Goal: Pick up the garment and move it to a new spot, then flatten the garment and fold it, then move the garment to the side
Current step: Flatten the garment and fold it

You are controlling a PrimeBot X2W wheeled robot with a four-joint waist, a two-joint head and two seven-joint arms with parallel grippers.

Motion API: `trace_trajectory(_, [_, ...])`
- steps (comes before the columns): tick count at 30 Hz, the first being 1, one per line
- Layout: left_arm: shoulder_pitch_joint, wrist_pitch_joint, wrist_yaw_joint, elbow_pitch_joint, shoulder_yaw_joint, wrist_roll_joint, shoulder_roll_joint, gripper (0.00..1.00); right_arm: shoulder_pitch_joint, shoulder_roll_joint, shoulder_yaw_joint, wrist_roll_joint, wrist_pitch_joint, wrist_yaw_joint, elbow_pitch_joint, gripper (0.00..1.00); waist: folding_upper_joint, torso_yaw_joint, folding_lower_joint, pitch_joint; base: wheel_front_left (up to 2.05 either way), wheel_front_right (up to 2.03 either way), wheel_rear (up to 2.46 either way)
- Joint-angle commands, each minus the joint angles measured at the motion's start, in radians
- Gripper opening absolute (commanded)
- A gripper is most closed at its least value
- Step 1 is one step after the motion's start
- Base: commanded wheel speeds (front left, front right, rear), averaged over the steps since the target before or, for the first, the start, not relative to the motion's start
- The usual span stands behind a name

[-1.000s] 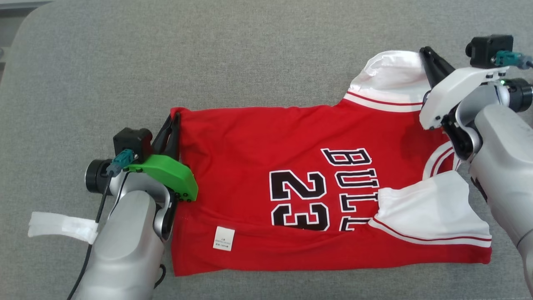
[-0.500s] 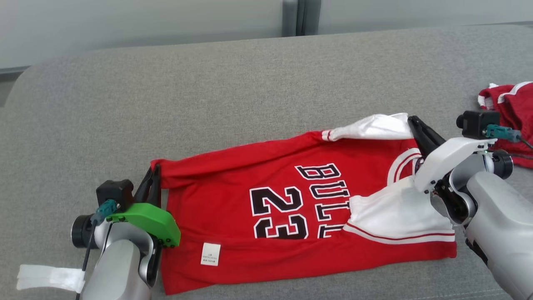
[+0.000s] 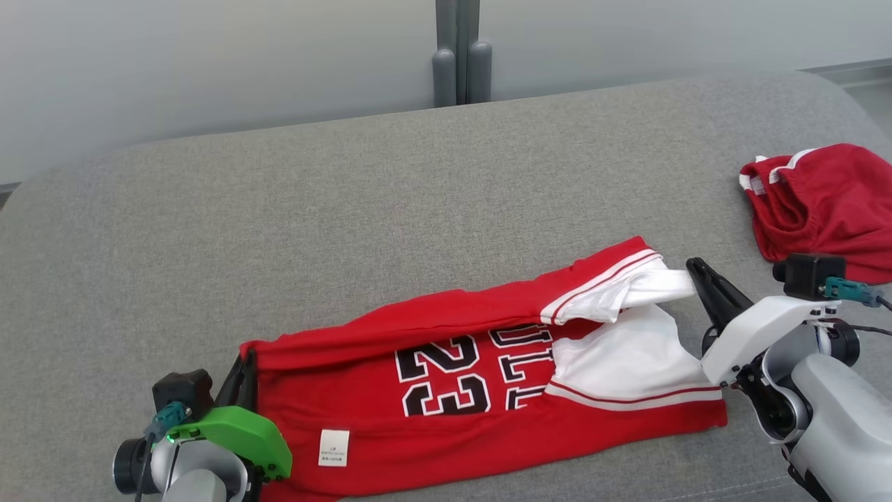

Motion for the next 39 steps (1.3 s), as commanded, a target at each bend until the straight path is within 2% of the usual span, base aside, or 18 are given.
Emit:
trace_trajectory(1, [0.017,0.001,-0.002,0.001,0.008,0.009,0.001,0.0,0.016,-0.006,-0.009,0.004,0.003,-0.001,-0.008,0.0,0.0,-0.009,0.0001,-0.011,0.0,0.0,0.0])
trace_trajectory(11, [0.077,0.001,-0.009,0.004,0.047,0.029,-0.003,0.0,0.111,0.015,-0.084,-0.023,0.026,-0.001,-0.065,0.0,0.0,-0.013,0.0001,-0.044,0.0,0.0,0.0])
trace_trajectory(21, [0.106,0.001,-0.015,0.002,0.043,0.053,-0.019,0.0,0.201,0.047,-0.14,-0.063,0.082,-0.001,-0.089,0.0,0.0,-0.011,0.0001,-0.051,0.0,0.0,0.0])
trace_trajectory(22, [0.108,0.001,-0.016,0.001,0.043,0.055,-0.02,0.43,0.205,0.048,-0.139,-0.074,0.092,-0.001,-0.085,0.12,0.0,-0.011,0.0001,-0.051,0.0,0.0,0.0])
trace_trajectory(23, [0.112,0.001,-0.016,-0.001,0.043,0.057,-0.021,1.0,0.209,0.051,-0.141,-0.078,0.098,-0.001,-0.085,1.0,0.0,-0.011,0.0001,-0.051,0.0,0.0,0.0])
trace_trajectory(28, [0.149,0.001,0.001,-0.045,0.07,0.076,-0.022,1.0,0.246,0.056,-0.181,-0.092,0.094,-0.001,-0.098,1.0,0.0,-0.006,0.0001,-0.054,0.0,0.0,0.0])
trace_trajectory(35, [0.242,0.001,0.038,-0.196,0.119,0.101,-0.027,1.0,0.284,0.05,-0.268,-0.14,0.049,-0.001,-0.11,1.0,0.0,0.026,0.0001,-0.065,0.0,0.0,0.0])
trace_trajectory(39, [0.275,0.001,0.038,-0.26,0.124,0.115,-0.03,1.0,0.26,0.072,-0.283,-0.182,0.049,-0.001,-0.097,1.0,0.0,0.054,0.0001,-0.068,0.0,0.0,0.0])
